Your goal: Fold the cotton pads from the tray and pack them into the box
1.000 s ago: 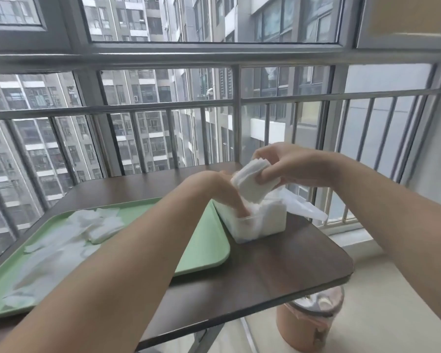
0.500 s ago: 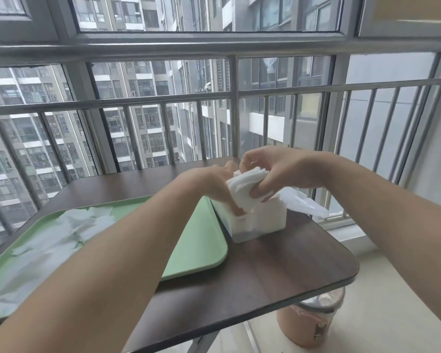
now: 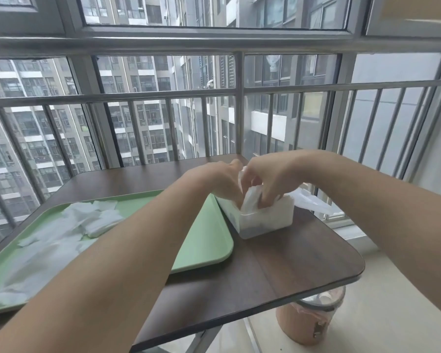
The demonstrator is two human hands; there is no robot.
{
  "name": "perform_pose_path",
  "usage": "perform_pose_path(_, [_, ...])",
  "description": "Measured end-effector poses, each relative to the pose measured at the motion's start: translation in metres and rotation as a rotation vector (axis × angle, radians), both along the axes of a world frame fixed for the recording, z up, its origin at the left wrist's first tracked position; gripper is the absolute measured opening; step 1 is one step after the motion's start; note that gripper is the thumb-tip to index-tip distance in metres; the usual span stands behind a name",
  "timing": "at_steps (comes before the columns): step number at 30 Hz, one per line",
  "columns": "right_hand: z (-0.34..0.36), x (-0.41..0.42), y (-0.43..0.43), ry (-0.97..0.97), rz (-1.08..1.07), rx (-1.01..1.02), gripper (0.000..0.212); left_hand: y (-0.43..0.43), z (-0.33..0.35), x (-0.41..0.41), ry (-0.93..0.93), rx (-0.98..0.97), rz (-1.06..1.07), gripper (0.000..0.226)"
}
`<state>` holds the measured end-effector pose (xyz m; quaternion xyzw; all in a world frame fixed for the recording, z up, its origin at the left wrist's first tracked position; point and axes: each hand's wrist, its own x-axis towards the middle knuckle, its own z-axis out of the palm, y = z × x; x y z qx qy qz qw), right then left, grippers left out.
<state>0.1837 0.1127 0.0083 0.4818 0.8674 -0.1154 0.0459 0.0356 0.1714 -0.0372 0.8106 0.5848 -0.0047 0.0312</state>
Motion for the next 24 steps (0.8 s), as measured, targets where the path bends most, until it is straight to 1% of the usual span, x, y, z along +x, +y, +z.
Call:
perform_pose_path(3, [0.0,-0.009,0.0,-0.015,0.025,0.039,0.027,0.0,0.0,0.0,0.025,0.002,-0.074,0.115])
perform_pose_path(6, [-0.001,-0.009,-0.001,-0.044,0.027,0.098,0.026,-0.002,0.0,-0.003,0.012,0.011,0.003,0.132])
perform_pose_path(7, [-0.002,-0.009,0.0,-0.05,0.028,0.111,0.026,0.0,-0.003,-0.003,0.007,0.014,0.014,0.13])
perform_pose_path(9, [-0.005,-0.008,0.002,-0.048,0.031,0.126,0.032,0.003,-0.005,-0.003,-0.004,0.022,0.025,0.121])
perform_pose_path(10, [-0.006,-0.009,0.003,-0.046,0.03,0.133,0.034,0.006,-0.006,-0.003,-0.008,0.021,0.029,0.119])
perform_pose_path(12, [-0.005,-0.009,0.004,-0.037,0.034,0.128,0.034,0.01,-0.008,-0.004,-0.013,0.016,0.021,0.125])
perform_pose_path(14, [0.0,-0.005,0.003,0.034,0.028,0.039,0.028,0.015,-0.011,-0.005,-0.027,0.014,0.016,0.125])
perform_pose_path(16, [0.006,0.0,0.003,0.123,0.016,-0.075,0.019,0.014,-0.011,-0.008,-0.04,0.012,0.035,0.114])
perform_pose_path(18, [0.009,0.005,0.004,0.154,0.021,-0.13,0.02,0.013,-0.011,-0.007,-0.046,-0.007,0.044,0.102])
perform_pose_path(19, [0.008,0.006,0.005,0.155,0.025,-0.141,0.02,0.013,-0.011,-0.006,-0.042,-0.009,0.043,0.1])
perform_pose_path(22, [0.002,0.003,0.005,0.118,0.032,-0.115,0.017,0.014,-0.012,-0.005,-0.025,0.0,0.058,0.096])
perform_pose_path(24, [-0.003,0.0,0.003,0.109,0.031,-0.061,0.02,0.014,-0.013,-0.003,-0.029,-0.001,0.071,0.097])
